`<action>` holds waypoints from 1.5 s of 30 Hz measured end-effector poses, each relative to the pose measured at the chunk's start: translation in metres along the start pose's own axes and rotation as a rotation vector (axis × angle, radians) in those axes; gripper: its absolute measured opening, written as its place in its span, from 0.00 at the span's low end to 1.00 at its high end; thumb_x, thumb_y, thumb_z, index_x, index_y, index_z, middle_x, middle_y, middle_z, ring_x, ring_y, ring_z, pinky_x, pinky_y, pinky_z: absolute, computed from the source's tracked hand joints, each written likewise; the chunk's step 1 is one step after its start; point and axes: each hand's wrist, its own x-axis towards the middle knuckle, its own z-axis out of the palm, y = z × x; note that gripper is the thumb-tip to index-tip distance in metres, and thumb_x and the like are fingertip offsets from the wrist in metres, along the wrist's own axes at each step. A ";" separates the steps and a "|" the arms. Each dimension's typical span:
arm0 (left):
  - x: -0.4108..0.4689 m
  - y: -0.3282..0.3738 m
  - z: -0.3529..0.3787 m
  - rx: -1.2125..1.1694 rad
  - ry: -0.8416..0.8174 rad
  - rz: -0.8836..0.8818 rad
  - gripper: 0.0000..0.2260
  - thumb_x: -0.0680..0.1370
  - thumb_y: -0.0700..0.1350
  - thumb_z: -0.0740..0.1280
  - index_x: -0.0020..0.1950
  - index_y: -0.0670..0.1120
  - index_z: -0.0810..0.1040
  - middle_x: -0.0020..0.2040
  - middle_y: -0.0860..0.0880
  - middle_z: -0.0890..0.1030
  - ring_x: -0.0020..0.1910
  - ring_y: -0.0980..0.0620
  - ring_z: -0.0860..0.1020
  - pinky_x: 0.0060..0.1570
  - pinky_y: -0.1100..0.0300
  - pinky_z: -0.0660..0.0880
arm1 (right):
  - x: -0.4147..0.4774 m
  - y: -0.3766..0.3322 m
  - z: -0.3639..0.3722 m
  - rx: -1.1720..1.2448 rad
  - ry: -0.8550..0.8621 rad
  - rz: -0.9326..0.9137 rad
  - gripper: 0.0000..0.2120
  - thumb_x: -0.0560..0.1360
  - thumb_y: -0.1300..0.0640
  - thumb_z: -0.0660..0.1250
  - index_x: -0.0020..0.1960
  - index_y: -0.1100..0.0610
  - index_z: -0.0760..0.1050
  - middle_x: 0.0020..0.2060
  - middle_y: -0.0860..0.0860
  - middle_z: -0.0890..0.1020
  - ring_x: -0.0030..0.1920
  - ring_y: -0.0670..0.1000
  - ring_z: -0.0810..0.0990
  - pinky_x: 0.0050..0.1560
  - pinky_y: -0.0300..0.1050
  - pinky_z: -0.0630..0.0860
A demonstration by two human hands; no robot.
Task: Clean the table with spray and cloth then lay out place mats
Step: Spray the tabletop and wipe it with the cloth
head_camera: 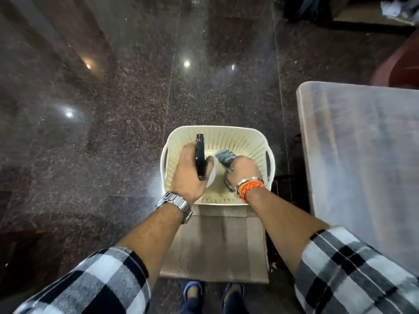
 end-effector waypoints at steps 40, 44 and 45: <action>-0.109 0.328 0.246 0.258 -0.126 -0.270 0.13 0.78 0.47 0.64 0.35 0.43 0.76 0.32 0.47 0.77 0.34 0.43 0.76 0.30 0.58 0.64 | -0.137 0.397 -0.191 0.058 0.474 0.111 0.17 0.77 0.52 0.59 0.63 0.56 0.75 0.65 0.56 0.72 0.60 0.58 0.69 0.61 0.51 0.70; -0.100 0.335 0.260 0.155 -0.205 -0.337 0.12 0.72 0.50 0.64 0.34 0.44 0.76 0.37 0.44 0.83 0.38 0.41 0.83 0.35 0.57 0.75 | -0.136 0.406 -0.192 0.052 0.492 0.141 0.17 0.76 0.52 0.60 0.61 0.57 0.76 0.64 0.56 0.73 0.59 0.58 0.71 0.60 0.52 0.71; -0.099 0.338 0.263 0.130 -0.229 -0.337 0.12 0.71 0.51 0.64 0.33 0.45 0.76 0.37 0.44 0.83 0.39 0.40 0.84 0.38 0.55 0.79 | -0.136 0.409 -0.194 0.053 0.497 0.145 0.17 0.76 0.52 0.61 0.61 0.57 0.76 0.64 0.56 0.73 0.59 0.58 0.71 0.60 0.52 0.71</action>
